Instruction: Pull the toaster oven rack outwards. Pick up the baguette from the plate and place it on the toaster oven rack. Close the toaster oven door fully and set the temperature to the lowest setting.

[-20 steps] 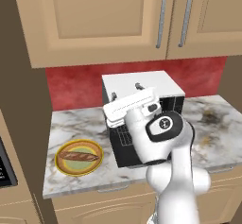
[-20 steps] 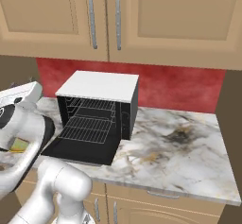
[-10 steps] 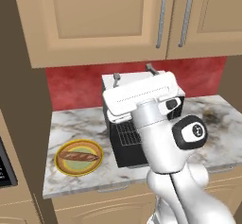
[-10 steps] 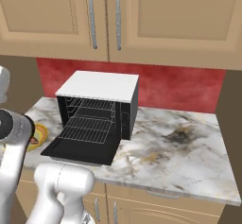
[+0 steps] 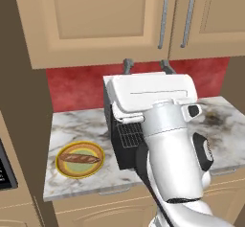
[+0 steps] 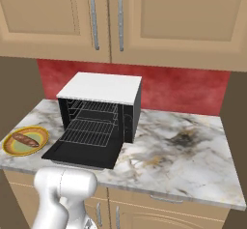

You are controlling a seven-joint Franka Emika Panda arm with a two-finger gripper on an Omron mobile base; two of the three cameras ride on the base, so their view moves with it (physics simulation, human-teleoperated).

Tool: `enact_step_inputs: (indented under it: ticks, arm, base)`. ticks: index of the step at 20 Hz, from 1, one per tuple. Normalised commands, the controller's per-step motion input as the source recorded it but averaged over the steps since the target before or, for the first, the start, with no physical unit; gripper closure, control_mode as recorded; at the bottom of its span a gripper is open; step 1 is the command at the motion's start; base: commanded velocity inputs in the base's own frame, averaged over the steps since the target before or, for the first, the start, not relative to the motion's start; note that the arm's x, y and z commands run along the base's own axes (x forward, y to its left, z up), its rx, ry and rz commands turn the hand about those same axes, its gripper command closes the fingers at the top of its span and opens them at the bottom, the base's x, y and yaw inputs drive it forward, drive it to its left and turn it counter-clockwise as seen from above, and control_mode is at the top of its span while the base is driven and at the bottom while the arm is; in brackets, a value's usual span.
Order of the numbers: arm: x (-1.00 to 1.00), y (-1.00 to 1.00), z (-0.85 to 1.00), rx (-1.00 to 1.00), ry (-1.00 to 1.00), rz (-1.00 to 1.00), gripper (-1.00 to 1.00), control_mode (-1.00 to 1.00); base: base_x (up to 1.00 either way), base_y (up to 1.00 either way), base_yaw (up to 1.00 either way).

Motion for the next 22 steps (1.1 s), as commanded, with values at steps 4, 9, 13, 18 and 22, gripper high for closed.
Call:
enact_step_inputs:
  ticks: [4, 9, 13, 18, 22]
  arm:
    - [-0.06, 0.0, 0.0, 0.49, 0.44, 0.27, -1.0, -1.0]
    - [-0.02, 0.0, -0.18, 0.49, 0.48, 0.27, -1.0, -1.0]
    - [-0.01, 0.0, -0.41, 0.4, 0.52, 0.2, -1.0, -1.0]
    - [-0.08, 0.0, -0.47, 0.28, 0.55, 0.21, -1.0, -1.0]
    - [-0.06, 0.0, -0.58, 0.16, 0.54, 0.21, -1.0, -1.0]
  base:
    - [0.0, 0.0, 0.0]
    - [0.0, 0.0, 0.0]
    - [0.0, 0.0, 0.0]
    - [0.0, 0.0, 0.0]
    - [0.0, 0.0, 0.0]
